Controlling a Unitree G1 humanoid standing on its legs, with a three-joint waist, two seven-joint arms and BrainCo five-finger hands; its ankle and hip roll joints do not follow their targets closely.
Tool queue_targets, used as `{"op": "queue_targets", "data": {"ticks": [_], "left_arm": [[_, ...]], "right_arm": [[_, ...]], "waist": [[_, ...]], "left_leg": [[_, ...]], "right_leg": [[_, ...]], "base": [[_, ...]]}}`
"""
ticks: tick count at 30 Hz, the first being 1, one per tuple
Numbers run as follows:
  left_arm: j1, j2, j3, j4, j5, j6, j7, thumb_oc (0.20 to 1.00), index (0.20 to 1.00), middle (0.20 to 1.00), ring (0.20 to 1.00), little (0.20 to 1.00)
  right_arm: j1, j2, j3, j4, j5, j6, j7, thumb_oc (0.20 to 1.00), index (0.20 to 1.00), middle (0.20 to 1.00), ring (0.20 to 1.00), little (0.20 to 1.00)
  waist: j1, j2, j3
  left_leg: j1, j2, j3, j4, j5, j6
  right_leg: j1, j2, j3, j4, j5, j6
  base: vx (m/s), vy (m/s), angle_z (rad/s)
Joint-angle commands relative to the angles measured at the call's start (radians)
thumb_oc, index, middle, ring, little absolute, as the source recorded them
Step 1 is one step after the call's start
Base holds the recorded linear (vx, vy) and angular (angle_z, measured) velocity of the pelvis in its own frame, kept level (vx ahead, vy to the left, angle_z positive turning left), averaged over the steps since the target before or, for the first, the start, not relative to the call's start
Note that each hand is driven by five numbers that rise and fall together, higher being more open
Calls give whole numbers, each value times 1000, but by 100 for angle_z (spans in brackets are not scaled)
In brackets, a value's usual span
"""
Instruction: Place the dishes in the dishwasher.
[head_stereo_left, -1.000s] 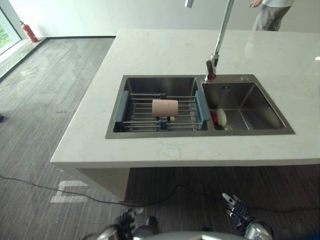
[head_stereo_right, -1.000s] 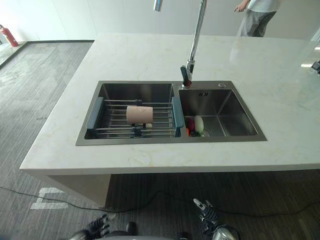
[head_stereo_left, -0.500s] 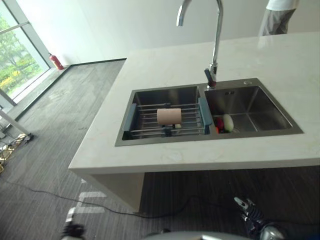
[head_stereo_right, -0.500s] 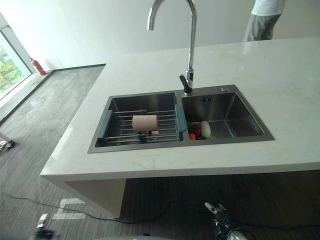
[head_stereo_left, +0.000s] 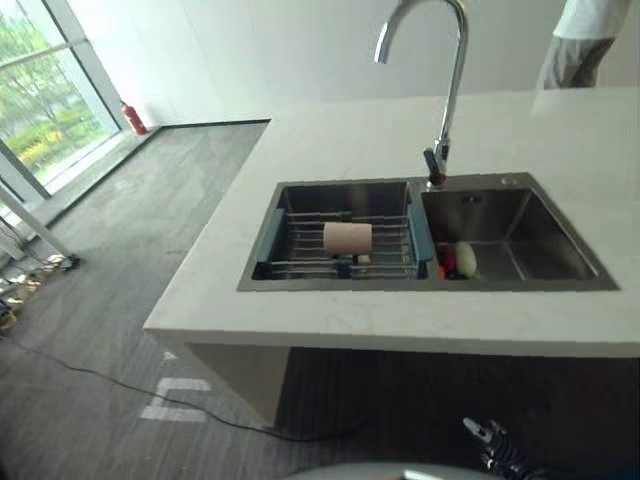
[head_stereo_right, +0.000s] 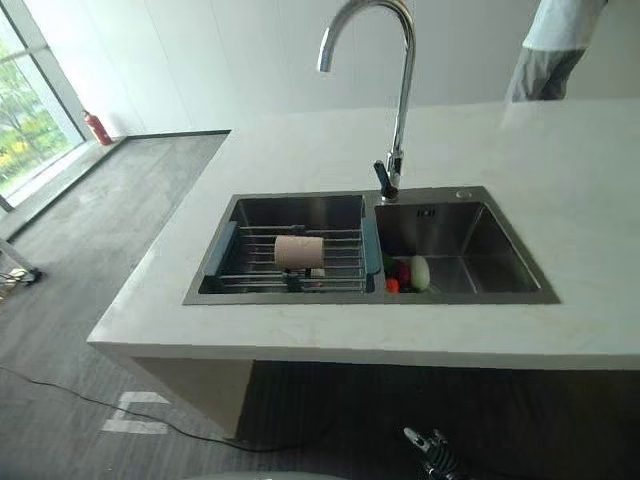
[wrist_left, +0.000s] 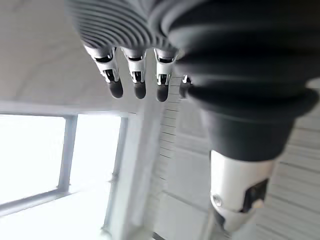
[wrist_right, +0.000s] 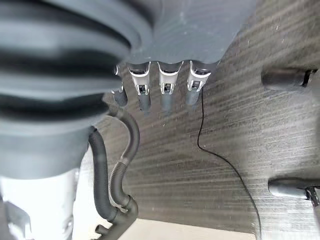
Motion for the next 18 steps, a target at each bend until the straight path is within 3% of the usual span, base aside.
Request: {"op": "queue_targets", "data": {"ticks": [1, 2, 5, 7, 11, 14, 15, 18], "left_arm": [[-71, 44, -75, 21, 268, 91, -26, 1000, 1000, 1000, 1000, 1000], [-102, 84, -138, -4, 364, 130, -28, 1000, 1000, 1000, 1000, 1000], [-218, 106, -311, -90, 324, 197, -150, 1000, 1000, 1000, 1000, 1000], [-294, 81, -412, -134, 338, 229, -244, 1000, 1000, 1000, 1000, 1000], [-405, -13, -613, -197, 368, 372, -505, 1000, 1000, 1000, 1000, 1000], [-415, -14, -623, -191, 367, 372, -508, 1000, 1000, 1000, 1000, 1000], [-482, -20, -712, -116, 358, 392, -585, 1000, 1000, 1000, 1000, 1000], [-519, -41, -767, -85, 354, 401, -608, 1000, 1000, 1000, 1000, 1000]], "right_arm": [[-80, 28, 27, -14, 8, -28, 27, 1000, 1000, 1000, 1000, 1000], [-80, 31, 32, -7, -1, -24, 33, 1000, 1000, 1000, 1000, 1000], [-83, 38, 48, 16, -25, -6, 47, 1000, 1000, 1000, 1000, 1000], [-83, 44, 55, 27, -26, -1, 45, 1000, 1000, 1000, 1000, 1000], [-75, 49, 51, 10, -43, 17, 30, 1000, 1000, 1000, 1000, 1000], [-74, 49, 49, 9, -43, 17, 30, 1000, 1000, 1000, 1000, 1000], [-71, 32, 50, -4, -28, 27, 28, 1000, 1000, 1000, 1000, 1000], [-87, 19, 49, -20, -25, 37, 26, 1000, 1000, 1000, 1000, 1000]], "waist": [[-24, 31, 46], [-32, 30, 47], [-50, 20, 38], [-56, 14, 37], [-81, 1, 50], [-80, 0, 50], [-104, -3, 69], [-113, -1, 92]], "left_leg": [[35, 45, 36, 5, -62, -20], [42, 46, 40, 5, -69, -20], [39, 39, 46, 5, -74, -16], [41, 36, 49, 5, -79, -13], [39, 31, 62, 5, -85, -4], [38, 31, 63, 5, -85, -3], [21, 26, 70, 5, -82, 5], [-3, 22, 69, 5, -76, 9]], "right_leg": [[-5, -61, 43, 10, -38, 47], [-3, -59, 54, 11, -40, 50], [-14, -55, 81, 4, -28, 59], [-18, -56, 96, 2, -22, 65], [-36, -64, 123, 2, -3, 85], [-38, -65, 124, 2, -2, 86], [-69, -78, 139, 2, 22, 103], [-103, -85, 157, 6, 37, 109]], "base": [[25, -18, -8], [12, -16, -16], [42, -27, -24], [70, -21, -18], [92, -20, -11], [36, -7, -17], [44, -9, -2], [-39, 45, -9]]}}
